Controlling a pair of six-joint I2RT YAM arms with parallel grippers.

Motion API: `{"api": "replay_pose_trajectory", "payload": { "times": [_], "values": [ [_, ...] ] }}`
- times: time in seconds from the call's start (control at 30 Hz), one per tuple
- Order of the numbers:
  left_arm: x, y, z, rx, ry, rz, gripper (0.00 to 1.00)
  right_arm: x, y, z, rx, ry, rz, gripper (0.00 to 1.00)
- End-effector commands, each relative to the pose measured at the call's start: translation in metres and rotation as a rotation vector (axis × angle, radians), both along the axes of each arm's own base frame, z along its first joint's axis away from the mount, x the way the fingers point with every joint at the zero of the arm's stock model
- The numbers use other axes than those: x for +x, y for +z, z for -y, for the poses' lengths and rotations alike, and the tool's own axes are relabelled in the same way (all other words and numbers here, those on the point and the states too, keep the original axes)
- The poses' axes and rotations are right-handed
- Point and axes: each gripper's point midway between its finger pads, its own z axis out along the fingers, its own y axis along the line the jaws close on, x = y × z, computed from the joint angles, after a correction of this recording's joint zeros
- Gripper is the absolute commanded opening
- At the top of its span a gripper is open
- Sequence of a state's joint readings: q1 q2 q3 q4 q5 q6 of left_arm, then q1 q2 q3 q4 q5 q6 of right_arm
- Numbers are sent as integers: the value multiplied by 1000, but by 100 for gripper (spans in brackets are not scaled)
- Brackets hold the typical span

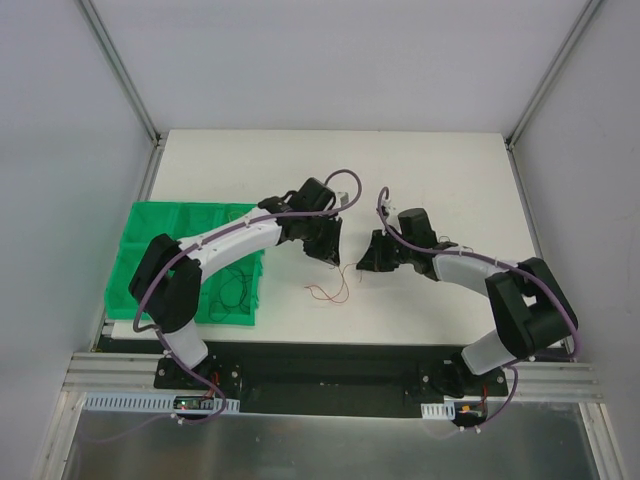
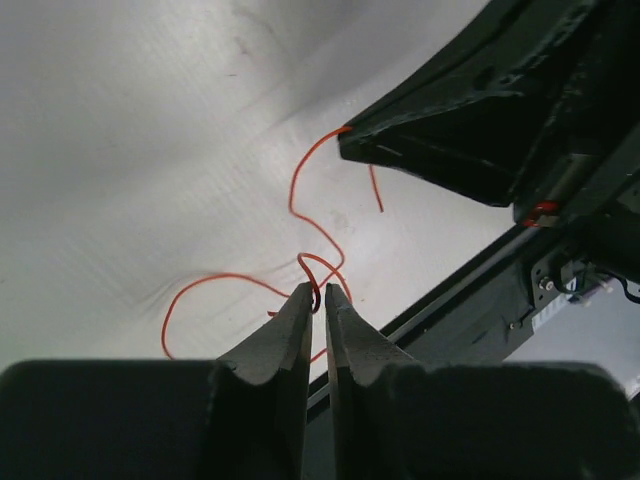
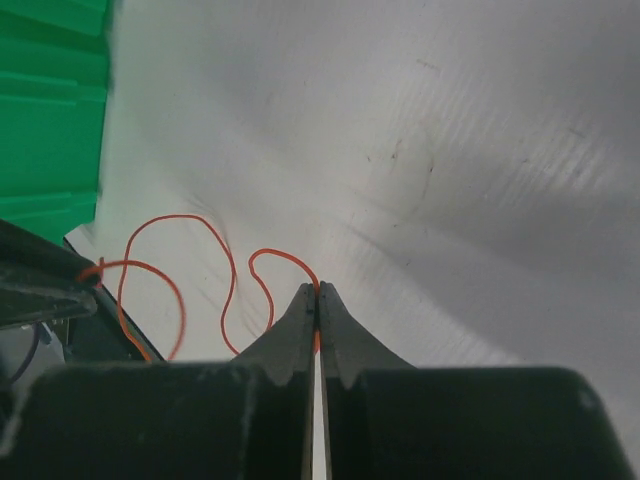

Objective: Untangle the cables

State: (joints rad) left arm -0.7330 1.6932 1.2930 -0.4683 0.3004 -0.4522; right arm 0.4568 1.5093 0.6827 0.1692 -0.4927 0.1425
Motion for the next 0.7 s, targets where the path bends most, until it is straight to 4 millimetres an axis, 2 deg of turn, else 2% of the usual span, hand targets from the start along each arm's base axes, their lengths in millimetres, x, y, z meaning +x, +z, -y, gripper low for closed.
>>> {"api": "replay_pose_trajectory", "payload": {
  "times": [0.0,0.07,0.2,0.37,0.4,0.43,0.57,0.6,0.67],
  "values": [
    [-5,5,28,-118,-79,-15,14,1,21,-15,84,60,18,1],
    [-6,0,33,-128,-78,-41,27,6,19,-8,56,18,34,9],
    [-5,-1,33,-135,-73,-24,48,18,13,21,-44,-98,68,23],
    [-16,-2,30,-120,-125,19,70,28,13,57,-109,-236,100,40],
    [-18,-5,30,-112,-124,9,88,29,14,62,-112,-258,103,43],
    [-22,-9,31,-104,-124,-2,93,30,15,66,-115,-280,110,44],
    [-38,-32,28,-1,-85,-17,96,34,20,91,-132,-384,146,48],
    [-37,-39,23,52,-50,4,96,34,23,94,-127,-398,152,48],
    [-48,-47,19,136,-36,16,96,34,25,99,-119,-414,166,50]
  ]
}}
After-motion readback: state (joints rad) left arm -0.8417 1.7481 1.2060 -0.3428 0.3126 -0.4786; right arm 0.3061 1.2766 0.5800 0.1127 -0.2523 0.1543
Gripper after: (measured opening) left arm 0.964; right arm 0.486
